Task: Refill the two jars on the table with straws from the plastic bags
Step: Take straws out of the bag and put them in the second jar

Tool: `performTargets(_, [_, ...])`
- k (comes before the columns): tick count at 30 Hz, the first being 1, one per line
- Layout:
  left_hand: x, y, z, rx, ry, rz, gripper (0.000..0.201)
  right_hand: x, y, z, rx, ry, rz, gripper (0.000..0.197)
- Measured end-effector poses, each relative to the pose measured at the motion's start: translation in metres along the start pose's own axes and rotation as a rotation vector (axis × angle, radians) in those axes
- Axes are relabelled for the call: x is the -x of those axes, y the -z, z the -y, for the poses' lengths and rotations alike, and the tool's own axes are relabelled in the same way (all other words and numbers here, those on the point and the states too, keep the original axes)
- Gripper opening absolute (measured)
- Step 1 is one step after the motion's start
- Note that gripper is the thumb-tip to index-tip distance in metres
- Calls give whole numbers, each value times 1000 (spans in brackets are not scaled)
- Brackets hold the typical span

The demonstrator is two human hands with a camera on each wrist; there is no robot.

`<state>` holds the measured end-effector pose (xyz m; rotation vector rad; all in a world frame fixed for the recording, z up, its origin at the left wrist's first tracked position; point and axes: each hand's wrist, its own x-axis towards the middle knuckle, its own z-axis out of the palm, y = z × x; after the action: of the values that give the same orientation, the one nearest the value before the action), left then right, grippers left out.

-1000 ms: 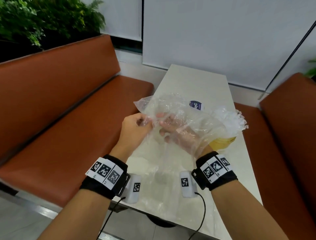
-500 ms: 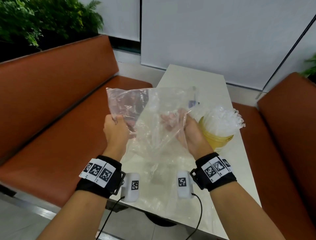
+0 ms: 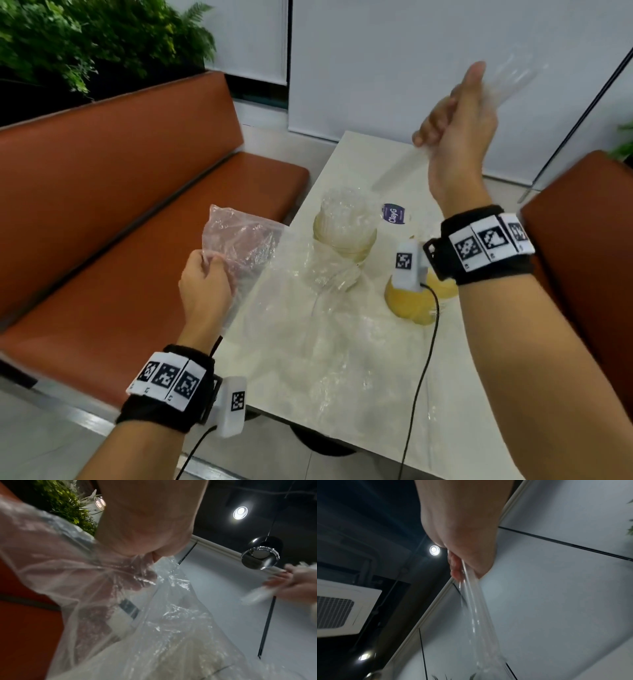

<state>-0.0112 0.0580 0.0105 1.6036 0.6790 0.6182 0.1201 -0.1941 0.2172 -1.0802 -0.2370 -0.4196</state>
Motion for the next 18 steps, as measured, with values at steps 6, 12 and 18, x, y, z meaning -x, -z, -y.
performTargets(6, [13,-9,-1,107,-21,191,22,-24,-26,-63,305,18,229,33])
performTargets(12, [11,-19,-14,44,-166,349,25,-18,-2,-137,490,-83,247,37])
performTargets(18, [5,-27,-22,4,-184,388,22,-9,21,-171,679,-40,247,7])
